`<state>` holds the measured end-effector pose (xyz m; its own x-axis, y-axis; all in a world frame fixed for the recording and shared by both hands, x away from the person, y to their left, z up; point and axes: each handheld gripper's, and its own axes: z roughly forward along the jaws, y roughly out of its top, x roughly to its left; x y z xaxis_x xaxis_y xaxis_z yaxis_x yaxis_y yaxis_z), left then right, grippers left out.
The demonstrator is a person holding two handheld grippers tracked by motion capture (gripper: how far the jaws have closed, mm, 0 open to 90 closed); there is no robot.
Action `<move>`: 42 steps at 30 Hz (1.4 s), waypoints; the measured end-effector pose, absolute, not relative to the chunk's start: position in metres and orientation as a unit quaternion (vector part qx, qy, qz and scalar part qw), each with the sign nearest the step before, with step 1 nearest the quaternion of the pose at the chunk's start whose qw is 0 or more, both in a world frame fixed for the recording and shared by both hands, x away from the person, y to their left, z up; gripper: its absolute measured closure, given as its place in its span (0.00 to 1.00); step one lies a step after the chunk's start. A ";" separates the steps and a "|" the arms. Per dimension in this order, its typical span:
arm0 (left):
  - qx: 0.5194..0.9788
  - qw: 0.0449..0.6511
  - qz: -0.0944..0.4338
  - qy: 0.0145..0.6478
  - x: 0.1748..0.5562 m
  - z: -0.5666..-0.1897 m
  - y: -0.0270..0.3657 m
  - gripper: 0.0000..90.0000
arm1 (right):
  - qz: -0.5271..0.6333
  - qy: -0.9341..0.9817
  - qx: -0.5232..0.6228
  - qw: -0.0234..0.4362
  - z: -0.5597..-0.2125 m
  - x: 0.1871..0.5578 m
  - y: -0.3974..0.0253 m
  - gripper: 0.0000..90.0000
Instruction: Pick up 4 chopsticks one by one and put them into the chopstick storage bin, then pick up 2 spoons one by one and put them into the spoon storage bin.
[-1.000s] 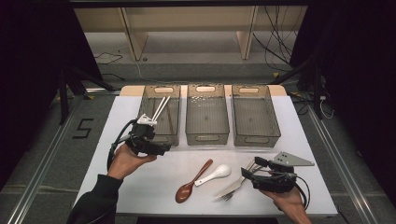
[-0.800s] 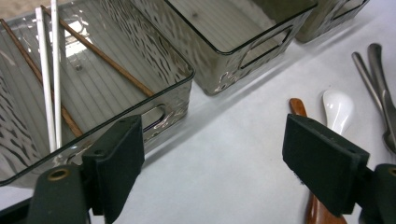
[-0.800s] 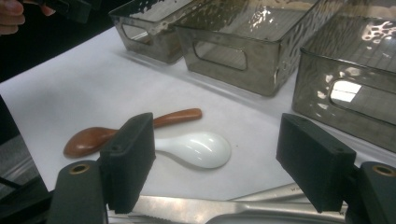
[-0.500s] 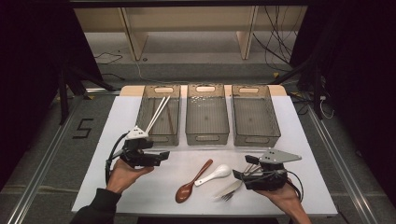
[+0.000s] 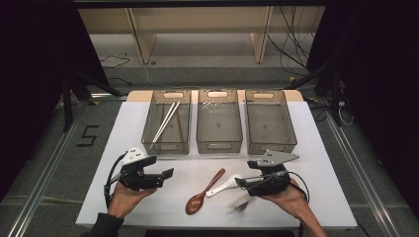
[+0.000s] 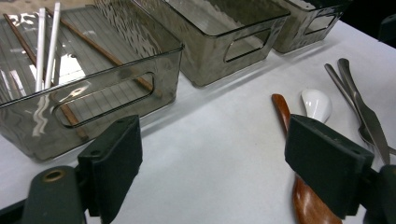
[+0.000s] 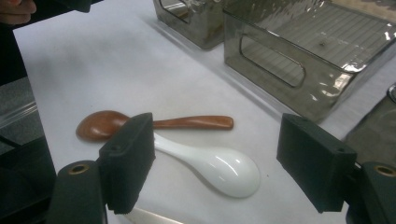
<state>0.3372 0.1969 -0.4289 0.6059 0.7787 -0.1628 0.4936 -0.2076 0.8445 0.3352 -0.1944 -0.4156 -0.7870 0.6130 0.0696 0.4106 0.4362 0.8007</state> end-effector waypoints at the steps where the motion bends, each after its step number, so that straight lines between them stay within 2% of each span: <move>1: 0.762 0.473 0.153 0.415 0.336 -0.430 0.198 0.21 | 0.434 0.840 0.304 0.116 -0.416 0.336 -0.193 0.31; 12: 0.763 0.472 0.153 0.413 0.327 -0.436 0.200 0.21 | 0.418 0.845 0.312 0.114 -0.419 0.344 -0.183 0.31; 15: 0.760 0.475 0.153 0.417 0.326 -0.437 0.201 0.21 | 0.411 0.847 0.317 0.113 -0.421 0.350 -0.180 0.35; 24: 0.756 0.476 0.164 0.418 0.317 -0.440 0.201 0.21 | 0.365 0.865 0.331 0.099 -0.434 0.368 -0.168 0.69; 32: 0.755 0.476 0.167 0.419 0.315 -0.441 0.205 0.21 | 0.323 0.885 0.320 0.103 -0.448 0.376 -0.152 0.92; 36: 0.755 0.476 0.167 0.418 0.316 -0.442 0.204 0.21 | 0.302 0.890 0.325 0.107 -0.456 0.382 -0.146 0.98; 42: 0.758 0.475 0.164 0.416 0.316 -0.443 0.203 0.21 | 0.287 0.892 0.332 0.110 -0.465 0.391 -0.142 1.00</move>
